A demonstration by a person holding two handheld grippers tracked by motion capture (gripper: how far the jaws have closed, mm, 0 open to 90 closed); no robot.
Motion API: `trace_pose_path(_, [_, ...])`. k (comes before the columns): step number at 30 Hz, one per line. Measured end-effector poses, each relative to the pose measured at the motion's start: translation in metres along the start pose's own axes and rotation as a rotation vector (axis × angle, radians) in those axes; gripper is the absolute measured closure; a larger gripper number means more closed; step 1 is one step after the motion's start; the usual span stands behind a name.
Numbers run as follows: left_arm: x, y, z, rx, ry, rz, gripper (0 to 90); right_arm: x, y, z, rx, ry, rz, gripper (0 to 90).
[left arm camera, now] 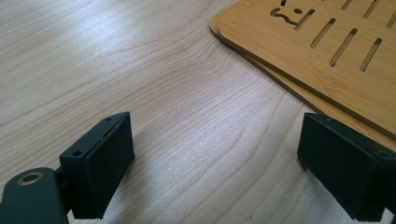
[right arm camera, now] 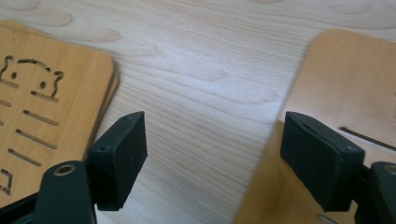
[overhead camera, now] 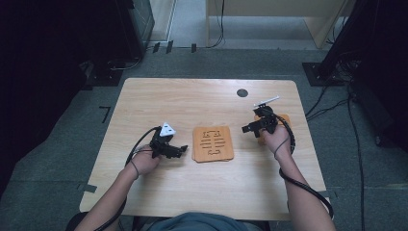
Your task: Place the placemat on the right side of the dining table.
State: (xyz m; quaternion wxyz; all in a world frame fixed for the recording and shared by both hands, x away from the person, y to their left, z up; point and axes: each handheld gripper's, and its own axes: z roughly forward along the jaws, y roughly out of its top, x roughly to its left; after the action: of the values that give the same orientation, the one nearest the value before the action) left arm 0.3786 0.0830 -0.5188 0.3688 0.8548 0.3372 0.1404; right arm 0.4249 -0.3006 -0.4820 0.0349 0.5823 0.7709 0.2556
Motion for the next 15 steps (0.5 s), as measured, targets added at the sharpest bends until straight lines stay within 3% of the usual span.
trace_pose_path(15, [0.0, 0.0, 0.0, 0.001, 0.0, 0.0, 10.0, 0.035, 0.001, 0.011, 0.007, 0.055, -0.076, 22.9])
